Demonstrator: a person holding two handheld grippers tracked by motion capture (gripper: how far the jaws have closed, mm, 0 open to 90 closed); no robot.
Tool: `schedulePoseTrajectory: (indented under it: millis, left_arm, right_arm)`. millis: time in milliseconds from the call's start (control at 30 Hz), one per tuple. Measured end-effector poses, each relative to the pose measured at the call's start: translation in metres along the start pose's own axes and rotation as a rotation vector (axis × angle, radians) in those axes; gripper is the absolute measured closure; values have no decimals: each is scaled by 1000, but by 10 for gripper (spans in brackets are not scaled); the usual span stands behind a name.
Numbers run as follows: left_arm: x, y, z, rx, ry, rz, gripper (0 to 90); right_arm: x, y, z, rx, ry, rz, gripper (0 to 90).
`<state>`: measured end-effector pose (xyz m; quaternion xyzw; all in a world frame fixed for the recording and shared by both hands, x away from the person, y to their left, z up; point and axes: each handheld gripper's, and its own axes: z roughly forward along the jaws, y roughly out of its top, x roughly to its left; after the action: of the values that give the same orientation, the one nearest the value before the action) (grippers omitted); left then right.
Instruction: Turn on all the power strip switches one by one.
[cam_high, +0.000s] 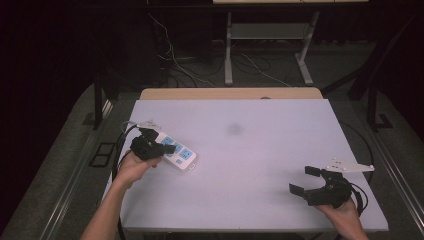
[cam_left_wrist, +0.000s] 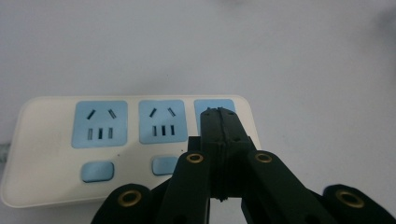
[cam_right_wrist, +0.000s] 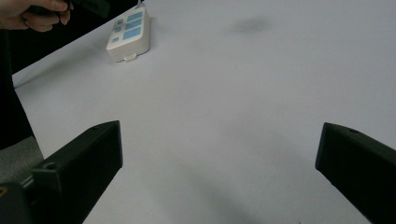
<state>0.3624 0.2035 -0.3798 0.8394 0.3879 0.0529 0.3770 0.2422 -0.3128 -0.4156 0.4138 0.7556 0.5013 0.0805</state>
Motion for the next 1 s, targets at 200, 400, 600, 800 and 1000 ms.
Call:
schedulePoseTrajectory:
  millis: [200, 400, 600, 800, 1000]
  left_arm:
    - [2, 8, -5, 13, 11, 16, 897]
    - [6, 10, -6, 40, 22, 19, 897]
    - [13, 8, -7, 48, 35, 13, 897]
    - [18, 6, -7, 53, 43, 4, 896]
    - [20, 3, -4, 62, 51, 2, 896]
  right_arm:
    - [0, 0, 0, 0, 1, 1, 5]
    - [-1, 0, 0, 2, 0, 0, 5]
    - [-1, 0, 0, 2, -1, -2, 5]
    - [0, 0, 0, 6, -1, -4, 5]
    - [0, 0, 1, 9, -1, -5, 5]
